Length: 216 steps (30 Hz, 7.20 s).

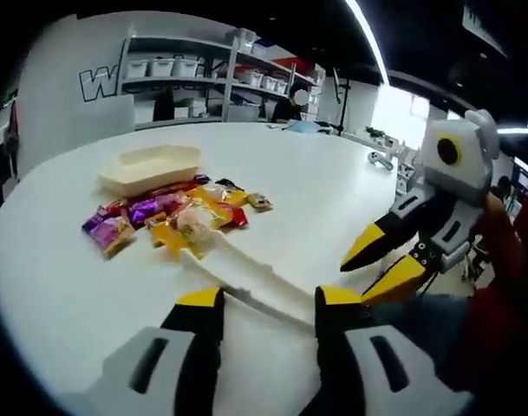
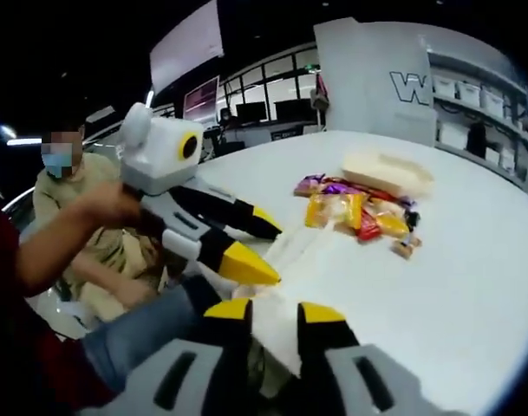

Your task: Place the target food into the container with the food tongs after gripping and lifting it, then release it inside without dropping or visibly crushing the food.

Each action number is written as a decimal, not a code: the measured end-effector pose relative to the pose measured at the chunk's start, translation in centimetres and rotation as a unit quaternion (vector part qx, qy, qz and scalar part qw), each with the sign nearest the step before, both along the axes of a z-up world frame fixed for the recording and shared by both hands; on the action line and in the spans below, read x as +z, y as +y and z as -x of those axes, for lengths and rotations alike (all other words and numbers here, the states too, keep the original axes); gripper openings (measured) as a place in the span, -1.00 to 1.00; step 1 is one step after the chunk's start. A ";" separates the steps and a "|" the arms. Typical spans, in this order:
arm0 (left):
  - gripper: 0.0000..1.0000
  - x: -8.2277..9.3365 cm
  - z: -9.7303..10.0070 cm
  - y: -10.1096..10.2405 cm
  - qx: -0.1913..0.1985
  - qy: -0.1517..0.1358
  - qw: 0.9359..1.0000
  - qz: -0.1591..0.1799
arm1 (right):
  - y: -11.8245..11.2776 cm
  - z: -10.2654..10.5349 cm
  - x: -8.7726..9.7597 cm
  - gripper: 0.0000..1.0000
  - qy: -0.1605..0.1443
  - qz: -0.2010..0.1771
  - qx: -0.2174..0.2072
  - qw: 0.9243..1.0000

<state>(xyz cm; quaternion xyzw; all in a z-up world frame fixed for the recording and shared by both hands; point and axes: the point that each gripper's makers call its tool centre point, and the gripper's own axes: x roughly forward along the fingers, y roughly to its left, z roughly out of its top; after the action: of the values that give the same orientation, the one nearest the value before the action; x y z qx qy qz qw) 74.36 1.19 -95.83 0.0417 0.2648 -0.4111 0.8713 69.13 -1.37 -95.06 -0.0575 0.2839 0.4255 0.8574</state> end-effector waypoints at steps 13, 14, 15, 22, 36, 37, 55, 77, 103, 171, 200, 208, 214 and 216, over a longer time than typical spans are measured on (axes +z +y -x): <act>-0.26 0.6 -0.5 0.3 -0.011 -0.023 1.000 -0.013 | 2.5 0.6 -0.5 -0.76 0.013 0.016 0.030 0.999; -0.33 0.7 -0.5 0.5 -0.011 -0.031 0.999 -0.017 | 2.6 0.6 -0.6 -0.75 0.014 0.017 0.030 0.999; -0.40 0.7 -0.6 0.9 -0.011 -0.039 0.999 -0.029 | 2.7 0.6 -0.5 -0.75 0.014 0.017 0.030 0.999; -0.28 1.3 -0.4 3.6 0.013 -0.037 0.999 -0.014 | 4.3 0.9 -0.5 -0.69 0.016 0.018 0.041 0.999; -0.04 1.3 0.1 4.0 0.062 -0.003 0.998 0.020 | 3.8 0.5 -0.1 -0.68 0.010 0.021 0.046 0.999; 0.00 1.2 -0.1 3.8 0.063 0.000 0.998 0.023 | 3.4 0.2 0.0 -0.68 0.008 0.024 0.041 0.999; -0.01 -0.5 -1.5 1.5 0.078 -0.036 0.995 -0.051 | -2.5 -2.1 1.5 -0.71 -0.022 0.022 -0.028 0.999; -0.18 -0.2 -1.5 -0.6 -0.097 -0.022 0.994 -0.039 | -3.0 -3.7 0.8 -0.41 -0.047 0.033 -0.028 0.998; 0.01 -0.3 0.0 -1.3 -0.145 -0.033 0.985 -0.093 | -2.9 -4.7 1.3 -0.02 -0.081 0.026 -0.032 0.996; -0.57 0.6 -2.0 5.1 -0.198 -0.111 0.961 -0.156 | -1.2 -4.5 -0.3 -0.52 -0.063 -0.006 -0.010 0.998; -0.58 -0.5 -2.8 3.6 -0.213 -0.099 0.972 0.022 | -1.6 -6.1 -1.5 -0.94 -0.108 -0.013 0.027 0.994; -0.58 -0.5 -2.5 3.0 -0.260 -0.079 0.962 0.033 | -1.0 -5.0 -1.4 -0.96 -0.094 -0.021 0.088 0.991; -0.55 -0.6 -2.9 2.7 -0.265 -0.087 0.960 0.028 | 0.3 -4.8 -1.3 -1.00 -0.125 -0.002 0.158 0.979; -0.47 -0.6 -3.3 2.8 -0.256 -0.091 0.962 0.028 | 0.9 -3.8 -1.1 -1.00 -0.090 -0.039 0.180 0.979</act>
<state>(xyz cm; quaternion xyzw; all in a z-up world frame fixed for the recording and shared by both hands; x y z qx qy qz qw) 77.69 3.98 -96.38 0.1207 0.1533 -0.6223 0.7581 72.91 -0.43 -96.14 -0.1124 0.1738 0.5763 0.7906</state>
